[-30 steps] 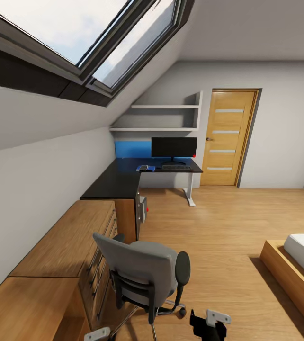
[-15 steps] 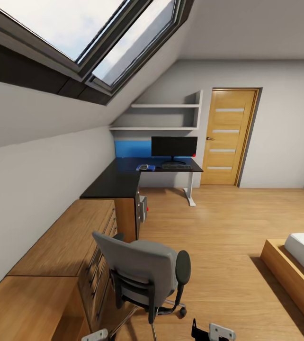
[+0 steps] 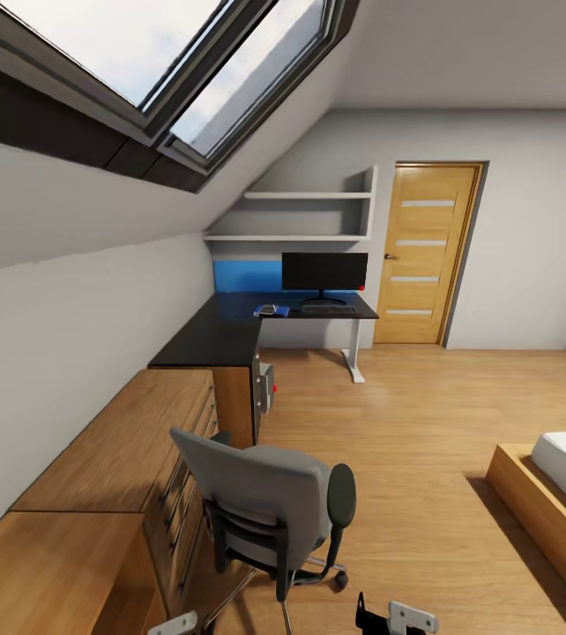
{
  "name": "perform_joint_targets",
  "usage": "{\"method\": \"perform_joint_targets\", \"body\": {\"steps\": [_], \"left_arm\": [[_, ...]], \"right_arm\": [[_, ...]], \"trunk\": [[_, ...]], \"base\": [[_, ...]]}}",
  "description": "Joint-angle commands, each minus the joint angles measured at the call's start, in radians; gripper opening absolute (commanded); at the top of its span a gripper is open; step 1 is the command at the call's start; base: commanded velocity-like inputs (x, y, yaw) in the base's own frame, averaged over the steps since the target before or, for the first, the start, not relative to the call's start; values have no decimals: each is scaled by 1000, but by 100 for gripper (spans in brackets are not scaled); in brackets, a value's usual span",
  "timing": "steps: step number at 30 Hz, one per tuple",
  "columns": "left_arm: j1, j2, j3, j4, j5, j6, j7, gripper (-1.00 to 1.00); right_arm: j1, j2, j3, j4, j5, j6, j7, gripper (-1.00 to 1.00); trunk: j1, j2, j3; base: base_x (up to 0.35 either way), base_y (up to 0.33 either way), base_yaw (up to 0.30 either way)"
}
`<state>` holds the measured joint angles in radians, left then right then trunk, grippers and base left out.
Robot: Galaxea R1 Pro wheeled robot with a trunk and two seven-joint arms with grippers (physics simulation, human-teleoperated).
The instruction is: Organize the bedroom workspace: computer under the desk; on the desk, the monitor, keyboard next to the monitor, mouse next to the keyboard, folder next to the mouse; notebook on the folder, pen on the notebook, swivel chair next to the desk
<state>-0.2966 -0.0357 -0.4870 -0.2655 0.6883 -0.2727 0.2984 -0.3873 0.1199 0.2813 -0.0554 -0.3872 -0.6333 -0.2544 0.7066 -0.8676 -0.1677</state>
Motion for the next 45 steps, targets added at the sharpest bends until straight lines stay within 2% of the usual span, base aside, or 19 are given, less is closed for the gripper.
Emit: {"method": "perform_joint_targets", "body": {"steps": [1,45], "left_arm": [[-1,0,-9,3,7,-4,6,100],[-1,2,-5,17,10,-11,8,100]], "right_arm": [[-1,0,9,0,-4,-2,-6,100],[-1,1,13,2,-2,0,-6,100]], "trunk": [[4,-8,-5],[173,-316,-147]], "base": [[0,0,0],[0,0,5]]}}
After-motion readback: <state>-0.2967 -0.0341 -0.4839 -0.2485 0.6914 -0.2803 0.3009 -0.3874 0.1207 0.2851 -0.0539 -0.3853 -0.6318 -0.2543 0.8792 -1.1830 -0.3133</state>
